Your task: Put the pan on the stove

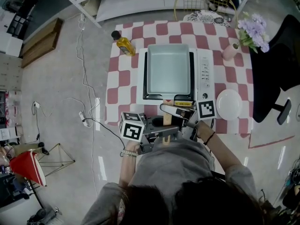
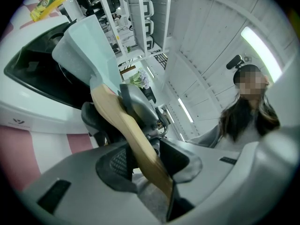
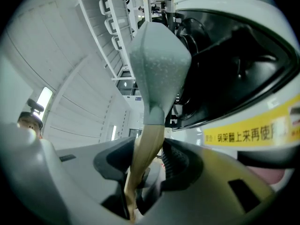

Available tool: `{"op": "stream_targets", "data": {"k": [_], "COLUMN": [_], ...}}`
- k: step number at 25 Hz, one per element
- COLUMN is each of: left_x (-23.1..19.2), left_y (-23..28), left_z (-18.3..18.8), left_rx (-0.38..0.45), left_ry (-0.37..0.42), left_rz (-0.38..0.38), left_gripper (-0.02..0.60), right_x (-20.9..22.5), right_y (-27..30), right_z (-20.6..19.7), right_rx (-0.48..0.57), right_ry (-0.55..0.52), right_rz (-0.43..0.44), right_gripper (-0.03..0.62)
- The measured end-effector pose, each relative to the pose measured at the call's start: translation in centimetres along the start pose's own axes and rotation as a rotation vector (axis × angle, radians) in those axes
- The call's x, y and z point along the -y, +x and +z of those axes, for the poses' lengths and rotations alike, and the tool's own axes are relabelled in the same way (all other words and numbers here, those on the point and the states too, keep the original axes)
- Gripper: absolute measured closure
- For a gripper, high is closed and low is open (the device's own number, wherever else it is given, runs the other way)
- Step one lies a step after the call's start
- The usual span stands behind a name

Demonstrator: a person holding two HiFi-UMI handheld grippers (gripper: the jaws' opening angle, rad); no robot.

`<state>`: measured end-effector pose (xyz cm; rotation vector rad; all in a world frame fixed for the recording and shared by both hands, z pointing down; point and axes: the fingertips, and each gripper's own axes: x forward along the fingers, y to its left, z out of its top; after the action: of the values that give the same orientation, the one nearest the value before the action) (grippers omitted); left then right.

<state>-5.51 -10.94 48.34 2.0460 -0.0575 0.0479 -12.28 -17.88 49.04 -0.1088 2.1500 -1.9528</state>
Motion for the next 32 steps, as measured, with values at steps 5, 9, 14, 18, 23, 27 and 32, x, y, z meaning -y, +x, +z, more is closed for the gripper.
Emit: {"op": "stream_targets", "data": {"k": [5, 9, 14, 18, 23, 27, 32], "left_x": [-0.03, 0.05, 0.27, 0.4, 0.37, 0.3, 0.16], "left_y": [-0.21, -0.32, -0.42, -0.47, -0.46, -0.44, -0.54], "left_z": [0.01, 0.09, 0.47, 0.66, 0.66, 0.71, 0.88], "left_rx": [-0.008, -0.008, 0.016, 0.023, 0.024, 0.039, 0.054], "left_ry": [-0.007, -0.015, -0.052, -0.069, -0.075, -0.081, -0.082], "left_rz": [-0.015, -0.029, -0.05, -0.056, -0.057, -0.061, -0.049], "left_gripper": [0.433, 0.433, 0.431, 0.43, 0.43, 0.431, 0.428], "right_x": [-0.02, 0.04, -0.2, -0.24, -0.19, -0.06, 0.0], "right_y": [0.1, 0.12, 0.12, 0.16, 0.15, 0.08, 0.24], "right_z": [0.08, 0.14, 0.27, 0.32, 0.36, 0.39, 0.48], "right_rx": [0.014, 0.022, 0.02, 0.018, 0.018, 0.015, 0.003], "right_ry": [0.002, 0.007, 0.005, 0.011, 0.015, 0.021, 0.018], "right_rz": [0.003, 0.0, 0.01, 0.007, 0.009, 0.005, -0.003], "right_gripper": [0.405, 0.405, 0.404, 0.402, 0.402, 0.402, 0.396]}}
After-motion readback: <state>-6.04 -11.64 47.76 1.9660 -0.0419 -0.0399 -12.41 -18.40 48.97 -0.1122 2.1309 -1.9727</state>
